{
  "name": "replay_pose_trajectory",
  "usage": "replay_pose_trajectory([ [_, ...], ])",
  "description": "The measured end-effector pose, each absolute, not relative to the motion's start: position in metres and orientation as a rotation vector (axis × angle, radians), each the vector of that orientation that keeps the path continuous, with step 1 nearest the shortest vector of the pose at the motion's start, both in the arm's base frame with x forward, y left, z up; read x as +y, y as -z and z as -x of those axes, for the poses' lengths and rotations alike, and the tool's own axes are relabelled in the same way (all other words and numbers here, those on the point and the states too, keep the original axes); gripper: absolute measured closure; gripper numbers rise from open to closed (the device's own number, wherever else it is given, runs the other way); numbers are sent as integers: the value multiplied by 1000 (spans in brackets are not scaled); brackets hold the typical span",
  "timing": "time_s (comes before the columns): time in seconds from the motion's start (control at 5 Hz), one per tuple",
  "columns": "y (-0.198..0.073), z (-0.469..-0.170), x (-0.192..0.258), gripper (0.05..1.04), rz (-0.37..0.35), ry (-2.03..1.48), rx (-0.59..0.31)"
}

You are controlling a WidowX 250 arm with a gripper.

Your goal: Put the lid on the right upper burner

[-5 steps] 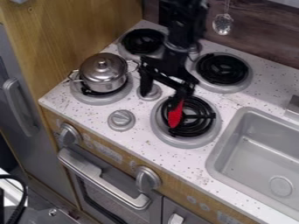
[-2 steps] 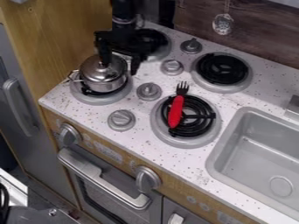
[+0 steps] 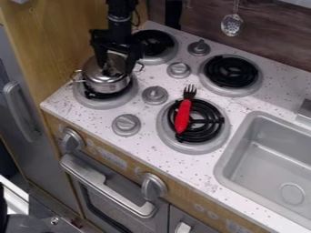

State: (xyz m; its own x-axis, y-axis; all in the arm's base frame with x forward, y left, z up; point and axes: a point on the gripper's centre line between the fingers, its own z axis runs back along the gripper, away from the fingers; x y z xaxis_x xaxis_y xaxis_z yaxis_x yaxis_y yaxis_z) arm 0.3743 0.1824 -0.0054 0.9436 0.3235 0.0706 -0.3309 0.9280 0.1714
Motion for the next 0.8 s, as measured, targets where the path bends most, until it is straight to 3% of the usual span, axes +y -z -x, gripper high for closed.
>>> replay_pose_trajectory([
  [0.8,13,-371,197,95,-167,-381,-26],
])
